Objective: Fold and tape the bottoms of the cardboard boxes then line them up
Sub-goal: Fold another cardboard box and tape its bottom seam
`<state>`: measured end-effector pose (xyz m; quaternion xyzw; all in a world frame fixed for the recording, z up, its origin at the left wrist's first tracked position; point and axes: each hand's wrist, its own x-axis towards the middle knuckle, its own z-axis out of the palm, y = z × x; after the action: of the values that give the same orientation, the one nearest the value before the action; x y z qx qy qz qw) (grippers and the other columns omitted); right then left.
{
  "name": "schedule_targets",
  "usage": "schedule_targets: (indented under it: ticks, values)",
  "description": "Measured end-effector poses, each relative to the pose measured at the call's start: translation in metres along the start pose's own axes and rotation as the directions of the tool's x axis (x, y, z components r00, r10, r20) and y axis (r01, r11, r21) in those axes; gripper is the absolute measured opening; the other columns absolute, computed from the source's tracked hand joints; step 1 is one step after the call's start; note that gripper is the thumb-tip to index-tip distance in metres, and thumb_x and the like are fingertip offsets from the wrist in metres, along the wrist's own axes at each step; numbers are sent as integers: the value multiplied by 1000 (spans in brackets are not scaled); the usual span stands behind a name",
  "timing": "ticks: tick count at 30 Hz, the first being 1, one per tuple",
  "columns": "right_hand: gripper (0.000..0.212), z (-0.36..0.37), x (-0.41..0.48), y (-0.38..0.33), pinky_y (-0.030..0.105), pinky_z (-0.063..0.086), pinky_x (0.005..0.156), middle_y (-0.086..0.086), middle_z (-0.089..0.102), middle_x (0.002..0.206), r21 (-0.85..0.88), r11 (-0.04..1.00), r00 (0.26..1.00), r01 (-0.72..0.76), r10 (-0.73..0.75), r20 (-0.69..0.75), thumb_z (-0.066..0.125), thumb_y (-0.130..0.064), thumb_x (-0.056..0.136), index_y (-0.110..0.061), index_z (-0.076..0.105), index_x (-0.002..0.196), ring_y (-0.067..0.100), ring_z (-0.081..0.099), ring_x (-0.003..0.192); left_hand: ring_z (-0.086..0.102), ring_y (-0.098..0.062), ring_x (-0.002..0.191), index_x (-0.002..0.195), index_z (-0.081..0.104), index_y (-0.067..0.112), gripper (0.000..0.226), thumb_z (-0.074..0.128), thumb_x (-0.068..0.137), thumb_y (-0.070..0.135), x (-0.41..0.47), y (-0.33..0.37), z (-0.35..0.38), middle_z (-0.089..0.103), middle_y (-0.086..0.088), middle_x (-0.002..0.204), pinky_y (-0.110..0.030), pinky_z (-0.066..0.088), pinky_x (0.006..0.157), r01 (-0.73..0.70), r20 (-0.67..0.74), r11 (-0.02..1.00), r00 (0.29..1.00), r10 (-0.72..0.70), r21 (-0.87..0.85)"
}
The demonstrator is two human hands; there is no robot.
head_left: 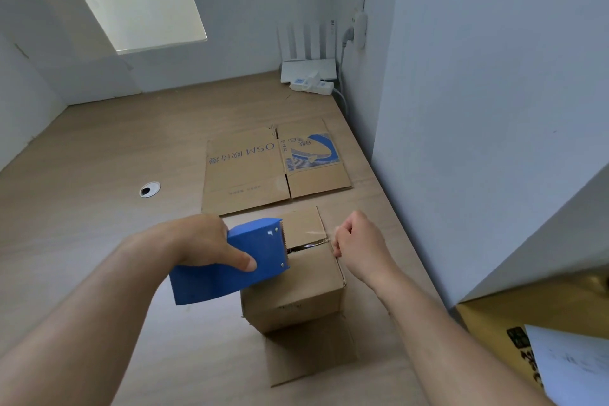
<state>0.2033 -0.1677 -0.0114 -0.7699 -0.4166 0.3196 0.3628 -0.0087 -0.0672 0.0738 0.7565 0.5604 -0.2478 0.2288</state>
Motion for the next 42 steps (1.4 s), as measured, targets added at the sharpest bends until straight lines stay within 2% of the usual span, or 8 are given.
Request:
schedule_targets:
  ticks: [10,18,21,25,28,30,33,42]
  values:
    - [16,10,6,11,35,44,68,7,56,86,-34,998,998,-57,57,-10,39,-16,96,-5,50,93,20,51,77,57,-10,82,91,50,29,46,60,74,70,-9,4,17,57,10,83,-23,43,69,-32,-116,989,992,49,141]
    - [25,19,15,20,28,31,55,0,43,69,131,985,994,-113,114,4,44,-16,96,-15,40,71,14,37,61,56,-9,78,94,50,27,49,56,75,72,-13,10,23,54,10,80,-21,42,65,-24,-156,978,986,57,207]
    - [26,20,11,26,30,32,58,3,46,72,256,948,982,-189,177,71,46,-26,97,-12,46,76,15,41,64,55,-10,79,95,50,26,50,56,75,72,-12,14,24,54,10,80,-21,41,64,-14,-169,979,984,49,205]
    - [23,26,2,39,32,46,76,4,59,102,154,933,946,-324,321,50,42,-28,100,-10,50,112,21,55,93,58,-11,83,103,53,25,56,56,74,73,-12,15,29,58,8,86,-23,47,71,-2,-182,982,983,37,190]
    - [26,17,-8,25,29,49,76,-4,56,100,95,994,984,-57,72,-163,45,-33,98,-16,48,118,17,57,97,58,-11,82,103,54,25,56,55,75,73,-12,14,30,58,8,85,-25,49,74,-8,-205,983,978,45,181]
    - [64,8,-12,9,30,42,99,-9,43,134,49,979,979,197,-198,37,59,-42,89,-26,30,144,9,41,125,59,-11,84,106,54,24,57,55,75,73,-13,13,28,61,7,90,-26,52,78,-9,-198,985,979,44,173]
    - [111,-1,-12,-1,42,17,116,-13,4,159,-161,941,889,299,-213,405,75,-47,73,-33,-3,151,13,4,145,59,-12,85,102,51,25,53,56,76,71,-14,13,23,59,7,89,-25,50,76,-18,-188,986,981,50,166]
    - [83,-5,3,14,34,17,115,-19,15,156,-286,883,895,373,-260,363,67,-50,80,-33,23,149,9,11,143,57,-10,82,93,49,27,48,57,75,71,-12,15,20,54,11,81,-21,44,68,-37,-187,985,980,68,166]
